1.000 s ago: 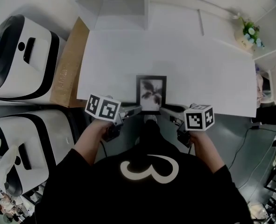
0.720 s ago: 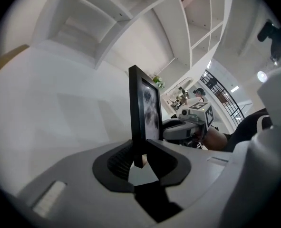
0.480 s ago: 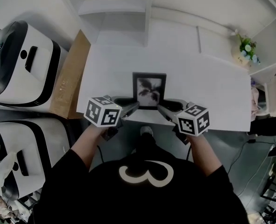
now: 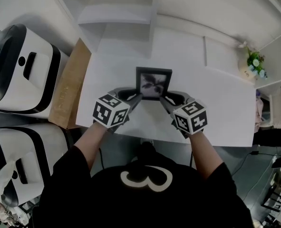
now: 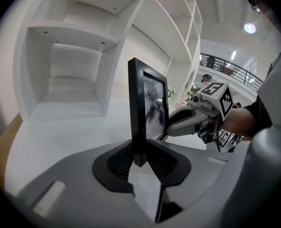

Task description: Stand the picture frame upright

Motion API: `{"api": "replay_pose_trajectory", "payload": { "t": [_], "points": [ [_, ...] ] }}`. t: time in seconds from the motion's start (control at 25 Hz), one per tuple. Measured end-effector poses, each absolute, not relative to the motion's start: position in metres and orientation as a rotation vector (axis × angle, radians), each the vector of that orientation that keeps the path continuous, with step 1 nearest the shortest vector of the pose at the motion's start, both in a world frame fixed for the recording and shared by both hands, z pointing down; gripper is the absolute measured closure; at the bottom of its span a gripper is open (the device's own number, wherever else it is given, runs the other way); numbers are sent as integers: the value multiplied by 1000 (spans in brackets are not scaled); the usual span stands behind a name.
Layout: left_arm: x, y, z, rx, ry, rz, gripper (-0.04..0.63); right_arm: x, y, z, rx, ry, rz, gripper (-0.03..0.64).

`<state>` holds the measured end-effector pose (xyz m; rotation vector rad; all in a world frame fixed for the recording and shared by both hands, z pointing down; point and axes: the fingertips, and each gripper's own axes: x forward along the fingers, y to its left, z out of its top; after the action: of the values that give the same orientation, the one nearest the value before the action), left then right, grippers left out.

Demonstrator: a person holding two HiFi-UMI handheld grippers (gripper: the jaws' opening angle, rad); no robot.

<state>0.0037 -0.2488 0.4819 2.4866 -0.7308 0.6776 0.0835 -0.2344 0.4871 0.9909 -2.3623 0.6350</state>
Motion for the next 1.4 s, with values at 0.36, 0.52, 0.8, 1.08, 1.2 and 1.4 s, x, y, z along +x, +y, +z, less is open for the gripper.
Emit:
{"api": "replay_pose_trajectory", "payload": {
  "t": [0.36,0.52,0.8,1.08,1.2,1.4],
  "points": [
    [10,-317,493,2567,-903,750,502,90,-308,500,1067,-2292,470,517],
    [10,-336,504,2583,-926,800,502,90,-327,509,1073,-2268,419,517],
    [10,-368,523,2554,-979,871,502,91,-360,522,1077,-2221,354,522],
    [12,-386,529,2534,-1008,892,503,91,-379,532,1085,-2208,399,522],
    [11,-390,527,2512,-1005,911,503,91,-383,532,1084,-2214,437,522],
    [11,-393,528,2489,-989,917,503,91,-386,533,1080,-2216,477,520]
  ]
}}
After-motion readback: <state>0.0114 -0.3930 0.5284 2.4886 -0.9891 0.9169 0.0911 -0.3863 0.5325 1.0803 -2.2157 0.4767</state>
